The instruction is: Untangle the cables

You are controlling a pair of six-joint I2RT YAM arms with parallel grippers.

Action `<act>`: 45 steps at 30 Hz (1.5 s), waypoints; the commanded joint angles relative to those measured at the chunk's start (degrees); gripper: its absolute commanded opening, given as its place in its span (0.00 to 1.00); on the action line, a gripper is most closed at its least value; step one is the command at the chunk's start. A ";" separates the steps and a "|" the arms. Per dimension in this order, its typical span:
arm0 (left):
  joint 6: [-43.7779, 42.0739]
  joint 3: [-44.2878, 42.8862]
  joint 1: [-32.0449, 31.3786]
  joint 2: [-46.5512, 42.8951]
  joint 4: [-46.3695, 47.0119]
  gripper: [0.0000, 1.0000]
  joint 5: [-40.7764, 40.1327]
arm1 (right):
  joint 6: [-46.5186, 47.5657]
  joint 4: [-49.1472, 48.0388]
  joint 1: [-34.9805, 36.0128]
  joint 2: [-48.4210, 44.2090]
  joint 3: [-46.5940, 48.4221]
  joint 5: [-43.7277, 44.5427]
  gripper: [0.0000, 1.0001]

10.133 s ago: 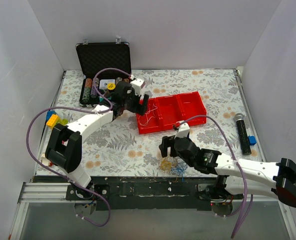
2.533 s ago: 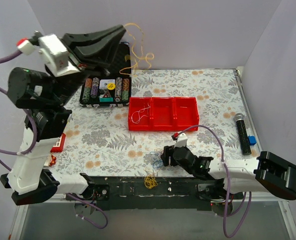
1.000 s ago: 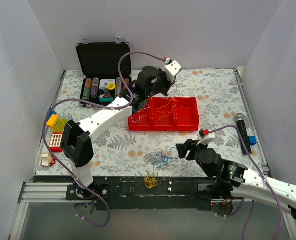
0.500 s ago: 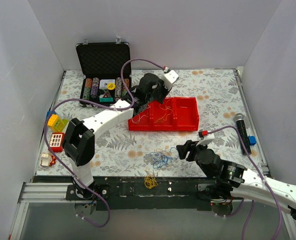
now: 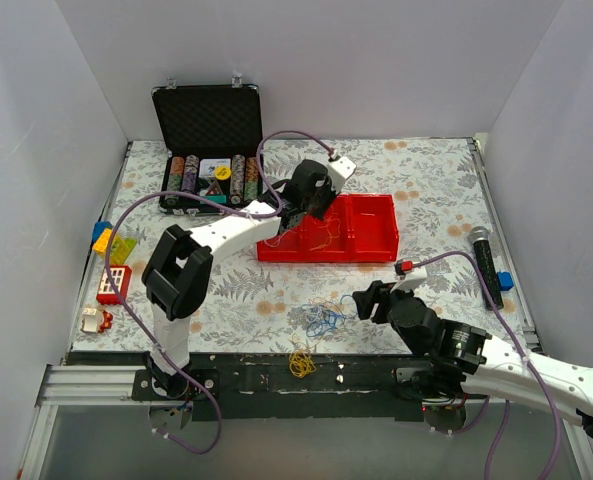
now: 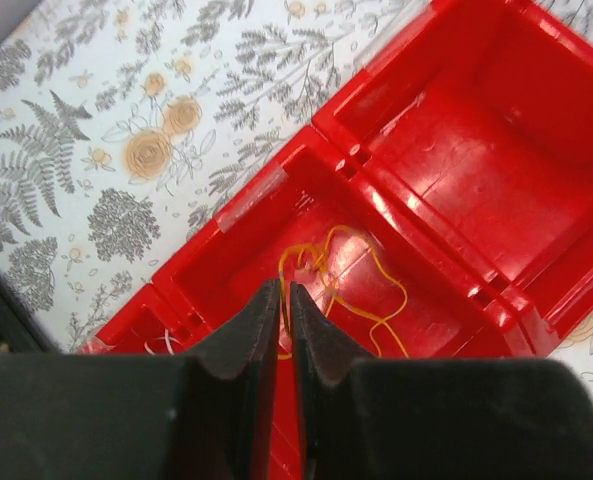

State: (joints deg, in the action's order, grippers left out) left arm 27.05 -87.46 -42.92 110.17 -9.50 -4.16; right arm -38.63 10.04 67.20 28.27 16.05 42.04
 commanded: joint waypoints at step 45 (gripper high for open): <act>-17.38 33.67 -9.29 -25.98 -28.13 0.71 43.19 | -0.92 -1.52 0.21 4.07 3.28 0.76 0.72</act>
State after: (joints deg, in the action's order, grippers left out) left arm 8.14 -56.12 -50.54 83.92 -42.94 37.98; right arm -38.85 10.50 67.20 32.01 16.73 41.80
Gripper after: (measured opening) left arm 0.716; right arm 0.723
